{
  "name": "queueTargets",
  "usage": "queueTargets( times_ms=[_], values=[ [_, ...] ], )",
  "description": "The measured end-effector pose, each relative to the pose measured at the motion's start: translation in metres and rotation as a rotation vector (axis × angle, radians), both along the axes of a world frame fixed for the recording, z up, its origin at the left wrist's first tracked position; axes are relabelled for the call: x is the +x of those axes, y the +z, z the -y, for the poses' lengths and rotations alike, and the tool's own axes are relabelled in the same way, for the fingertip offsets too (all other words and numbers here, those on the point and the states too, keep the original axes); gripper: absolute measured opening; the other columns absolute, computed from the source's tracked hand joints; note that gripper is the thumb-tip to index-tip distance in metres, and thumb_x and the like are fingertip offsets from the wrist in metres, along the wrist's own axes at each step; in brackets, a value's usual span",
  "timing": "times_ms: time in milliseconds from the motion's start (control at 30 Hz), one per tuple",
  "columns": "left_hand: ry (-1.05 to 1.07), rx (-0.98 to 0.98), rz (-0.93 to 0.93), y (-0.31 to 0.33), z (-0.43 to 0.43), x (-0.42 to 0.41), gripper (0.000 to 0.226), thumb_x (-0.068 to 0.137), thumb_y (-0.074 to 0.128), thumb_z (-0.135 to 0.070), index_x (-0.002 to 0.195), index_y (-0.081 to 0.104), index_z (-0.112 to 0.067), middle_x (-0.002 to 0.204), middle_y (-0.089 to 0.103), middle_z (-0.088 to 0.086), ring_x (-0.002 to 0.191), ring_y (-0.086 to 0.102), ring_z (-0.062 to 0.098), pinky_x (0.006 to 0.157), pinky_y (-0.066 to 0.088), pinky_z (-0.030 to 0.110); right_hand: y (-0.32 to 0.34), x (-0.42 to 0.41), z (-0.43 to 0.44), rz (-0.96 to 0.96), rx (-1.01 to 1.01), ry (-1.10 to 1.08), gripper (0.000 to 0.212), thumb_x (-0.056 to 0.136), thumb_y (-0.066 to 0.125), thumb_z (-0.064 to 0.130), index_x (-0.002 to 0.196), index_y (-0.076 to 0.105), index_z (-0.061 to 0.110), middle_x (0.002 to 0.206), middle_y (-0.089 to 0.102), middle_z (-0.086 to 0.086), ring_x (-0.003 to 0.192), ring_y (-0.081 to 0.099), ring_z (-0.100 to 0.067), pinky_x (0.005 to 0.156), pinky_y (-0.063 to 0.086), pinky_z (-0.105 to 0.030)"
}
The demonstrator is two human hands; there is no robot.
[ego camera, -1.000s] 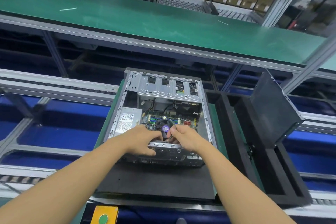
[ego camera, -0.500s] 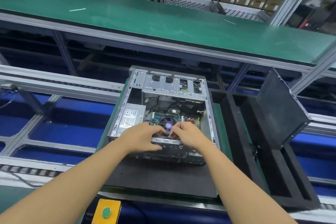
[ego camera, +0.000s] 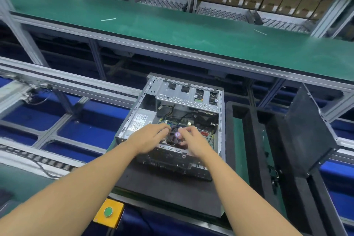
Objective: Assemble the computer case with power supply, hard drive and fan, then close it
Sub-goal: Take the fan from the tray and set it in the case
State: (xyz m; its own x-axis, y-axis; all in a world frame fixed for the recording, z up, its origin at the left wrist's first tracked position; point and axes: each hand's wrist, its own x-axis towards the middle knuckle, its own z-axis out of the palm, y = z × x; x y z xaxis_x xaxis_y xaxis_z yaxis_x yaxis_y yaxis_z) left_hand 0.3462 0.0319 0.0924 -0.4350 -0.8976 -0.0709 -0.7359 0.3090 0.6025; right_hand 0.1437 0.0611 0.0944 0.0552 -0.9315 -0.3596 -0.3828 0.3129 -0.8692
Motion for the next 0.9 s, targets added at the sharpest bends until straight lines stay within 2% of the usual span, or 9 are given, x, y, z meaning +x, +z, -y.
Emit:
queueTargets(
  times_ms=[100, 167, 233, 300, 467, 567, 633, 767, 900],
  values=[
    [0.178, 0.041, -0.167, 0.001, -0.001, -0.009, 0.028, 0.106, 0.037, -0.029, 0.120, 0.061, -0.028, 0.103, 0.072, -0.014, 0.076, 0.065, 0.002, 0.072, 0.055, 0.027, 0.001, -0.006, 0.001, 0.131, -0.026, -0.136, 0.026, 0.101, 0.050, 0.051, 0.113, 0.049, 0.028, 0.115, 0.062, 0.001, 0.100, 0.063, -0.010, 0.086, 0.056, -0.034],
    [0.303, 0.032, -0.294, 0.002, -0.007, -0.012, 0.024, 0.104, 0.042, -0.020, 0.115, 0.063, -0.026, 0.096, 0.073, -0.015, 0.060, 0.062, 0.003, 0.053, 0.049, 0.020, 0.004, -0.007, 0.000, 0.147, -0.042, -0.253, 0.028, 0.103, 0.050, 0.045, 0.117, 0.046, 0.021, 0.103, 0.060, 0.001, 0.085, 0.063, -0.004, 0.074, 0.052, -0.026],
    [0.397, -0.026, -0.387, 0.004, -0.014, -0.008, 0.022, 0.102, 0.049, -0.012, 0.110, 0.066, -0.024, 0.096, 0.073, -0.016, 0.075, 0.065, -0.008, 0.060, 0.047, 0.011, 0.008, -0.005, -0.004, 0.107, -0.159, -0.393, 0.020, 0.103, 0.052, 0.031, 0.114, 0.044, 0.016, 0.098, 0.057, -0.003, 0.071, 0.062, 0.002, 0.058, 0.046, -0.017],
    [0.503, -0.018, -0.514, 0.010, -0.023, 0.000, 0.019, 0.098, 0.057, -0.010, 0.102, 0.068, -0.024, 0.091, 0.075, -0.014, 0.080, 0.071, 0.000, 0.057, 0.053, 0.016, 0.012, 0.000, -0.012, -0.053, -0.406, -0.443, 0.008, 0.100, 0.053, 0.017, 0.103, 0.047, 0.021, 0.102, 0.053, -0.001, 0.088, 0.060, -0.002, 0.068, 0.041, -0.014],
    [0.692, -0.033, -0.579, 0.025, -0.045, 0.031, 0.023, 0.097, 0.050, -0.042, 0.086, 0.068, -0.033, 0.060, 0.067, -0.001, 0.039, 0.053, 0.018, 0.044, 0.043, 0.023, 0.031, 0.052, -0.029, -0.200, -0.822, -0.030, 0.016, 0.098, 0.055, 0.008, 0.099, 0.059, 0.024, 0.091, 0.052, 0.023, 0.086, 0.049, -0.005, 0.079, 0.038, -0.011],
    [0.718, 0.064, -0.702, 0.029, -0.059, 0.052, 0.047, 0.105, 0.031, -0.043, 0.089, 0.072, -0.027, 0.052, 0.058, -0.002, 0.058, 0.052, 0.017, 0.064, 0.044, 0.031, 0.042, 0.101, -0.031, -0.136, -0.668, 0.175, 0.018, 0.102, 0.051, 0.013, 0.106, 0.064, 0.026, 0.090, 0.068, 0.016, 0.087, 0.060, -0.012, 0.079, 0.043, -0.025],
    [0.734, 0.209, -0.910, 0.032, -0.073, 0.064, 0.052, 0.107, 0.025, -0.044, 0.101, 0.073, -0.027, 0.070, 0.070, -0.009, 0.076, 0.057, 0.016, 0.071, 0.044, 0.031, 0.040, 0.136, -0.034, -0.090, -0.584, 0.272, 0.024, 0.104, 0.047, 0.018, 0.120, 0.064, 0.024, 0.117, 0.071, 0.005, 0.109, 0.061, -0.011, 0.096, 0.045, -0.030],
    [0.779, 0.689, -1.695, 0.032, -0.101, 0.088, 0.067, 0.098, 0.027, -0.067, 0.135, 0.055, -0.018, 0.132, 0.064, 0.006, 0.118, 0.060, 0.029, 0.098, 0.046, 0.043, 0.018, 0.211, -0.057, -0.166, -0.503, 0.566, 0.065, 0.101, 0.017, 0.055, 0.160, 0.028, 0.030, 0.167, 0.025, 0.004, 0.150, 0.016, -0.006, 0.123, 0.009, -0.037],
    [0.926, 0.662, -1.994, 0.024, -0.133, 0.133, 0.064, 0.100, 0.034, -0.058, 0.145, 0.047, -0.014, 0.150, 0.047, 0.006, 0.141, 0.040, 0.029, 0.120, 0.025, 0.044, -0.021, 0.272, -0.063, -0.437, -0.483, 0.691, 0.055, 0.104, 0.013, 0.052, 0.154, 0.034, 0.043, 0.168, 0.021, 0.010, 0.154, 0.017, -0.011, 0.124, 0.016, -0.046]
  ],
)
